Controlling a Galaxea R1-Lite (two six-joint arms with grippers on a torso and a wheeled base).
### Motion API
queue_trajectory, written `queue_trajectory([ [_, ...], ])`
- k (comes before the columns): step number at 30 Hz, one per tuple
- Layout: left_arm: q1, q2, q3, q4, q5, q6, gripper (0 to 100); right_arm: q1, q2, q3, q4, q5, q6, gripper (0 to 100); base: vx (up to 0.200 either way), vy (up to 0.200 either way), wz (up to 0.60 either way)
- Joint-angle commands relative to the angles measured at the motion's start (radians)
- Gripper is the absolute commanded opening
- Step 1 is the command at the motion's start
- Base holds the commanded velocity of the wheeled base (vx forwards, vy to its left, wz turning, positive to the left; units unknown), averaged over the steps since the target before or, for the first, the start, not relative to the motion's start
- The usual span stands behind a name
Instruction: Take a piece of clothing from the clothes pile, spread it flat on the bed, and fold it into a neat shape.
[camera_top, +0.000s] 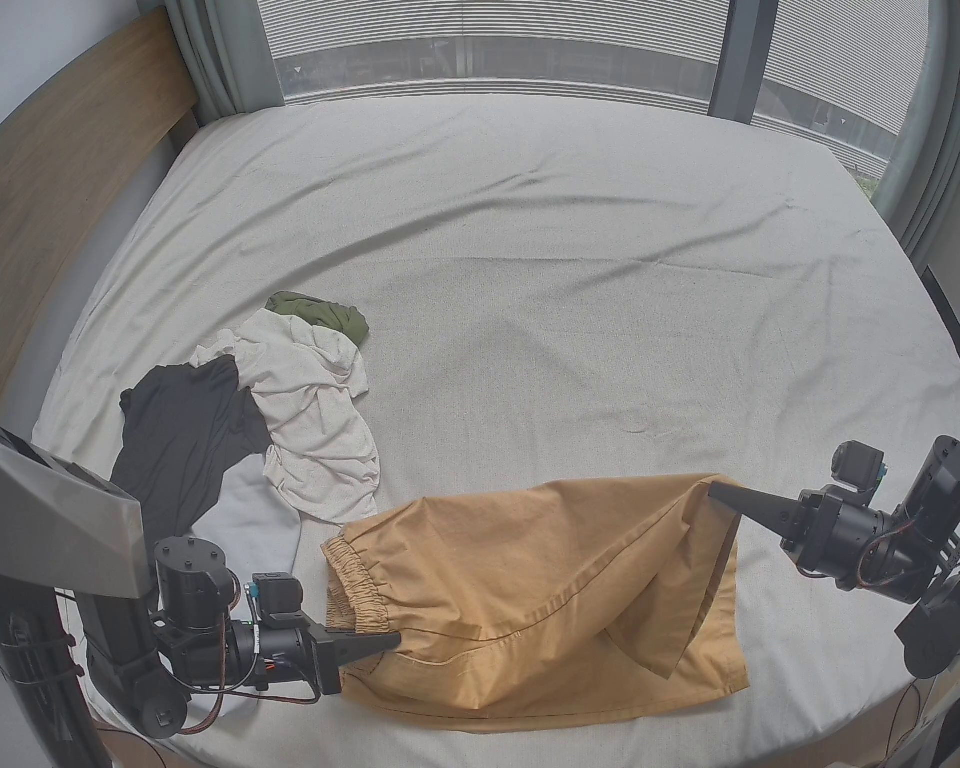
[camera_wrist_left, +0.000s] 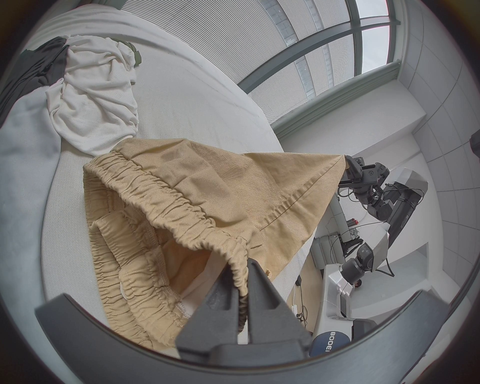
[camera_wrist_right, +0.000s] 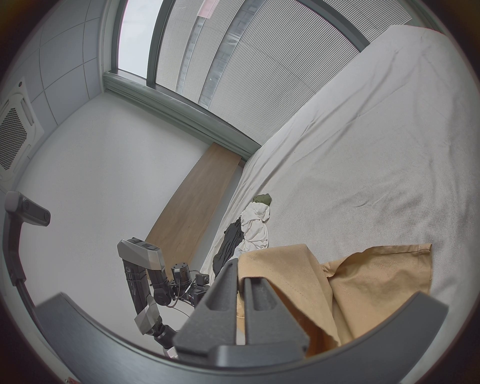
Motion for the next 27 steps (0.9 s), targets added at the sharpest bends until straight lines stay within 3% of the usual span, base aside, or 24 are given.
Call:
queue_trajectory([
  [1, 0.002, -0.020, -0.013, -0.002, 0.000, -0.003, 0, 0.000, -0.001, -0.001, 0.000, 0.000, 0.000, 0, 0.000, 0.000, 0.00],
  [7, 0.011, -0.146, -0.092, -0.001, 0.004, -0.046, 0, 0.000, -0.009, -0.001, 0.000, 0.003, -0.001, 0, 0.000, 0.000, 0.00],
  [15, 0.014, -0.283, -0.184, -0.001, 0.011, -0.184, 0, 0.000, -0.026, 0.001, 0.000, 0.005, -0.003, 0, 0.000, 0.000, 0.00],
  [27, 0.017, -0.333, -0.129, -0.002, 0.011, -0.187, 0, -0.011, -0.043, -0.005, 0.000, 0.005, -0.003, 0, 0.000, 0.000, 0.00],
])
